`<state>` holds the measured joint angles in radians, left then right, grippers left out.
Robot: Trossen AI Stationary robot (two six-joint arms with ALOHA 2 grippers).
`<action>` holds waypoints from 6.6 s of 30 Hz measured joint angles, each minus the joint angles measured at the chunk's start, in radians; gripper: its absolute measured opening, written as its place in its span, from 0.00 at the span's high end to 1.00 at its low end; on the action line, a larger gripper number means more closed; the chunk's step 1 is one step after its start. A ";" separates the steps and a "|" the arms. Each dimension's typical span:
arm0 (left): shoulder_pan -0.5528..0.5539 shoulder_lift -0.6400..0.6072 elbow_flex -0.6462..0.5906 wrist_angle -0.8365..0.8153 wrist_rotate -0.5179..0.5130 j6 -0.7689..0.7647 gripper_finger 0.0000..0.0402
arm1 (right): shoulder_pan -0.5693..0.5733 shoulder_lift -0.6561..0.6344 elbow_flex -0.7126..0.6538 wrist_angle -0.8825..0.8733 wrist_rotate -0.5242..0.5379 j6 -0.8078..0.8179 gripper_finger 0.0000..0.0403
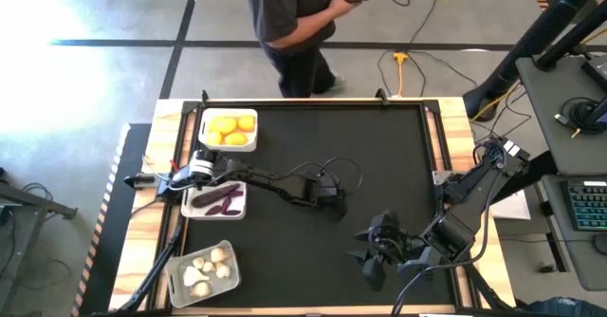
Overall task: Sort produce into baskets
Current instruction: Put the garlic into the gray bin, then return to Home Position
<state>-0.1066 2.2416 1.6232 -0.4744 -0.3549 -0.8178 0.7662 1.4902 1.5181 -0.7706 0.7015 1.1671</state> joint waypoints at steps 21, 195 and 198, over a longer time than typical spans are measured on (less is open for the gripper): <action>-0.446 -0.674 -0.172 -0.492 0.034 0.195 0.84 | -0.034 -0.001 -0.002 -0.298 0.070 -0.119 0.41; 0.633 -1.429 -0.934 0.310 0.531 0.752 0.98 | -0.973 -0.878 -0.960 0.803 -0.848 -1.156 0.41; 0.666 -1.416 -0.934 0.294 0.438 0.800 0.98 | -0.972 -0.955 -1.039 0.790 -0.841 -1.063 0.41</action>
<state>0.5592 0.8252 0.6891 -0.1808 0.0831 -0.0175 -0.2054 0.5348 0.4786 0.0196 -0.1391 0.1037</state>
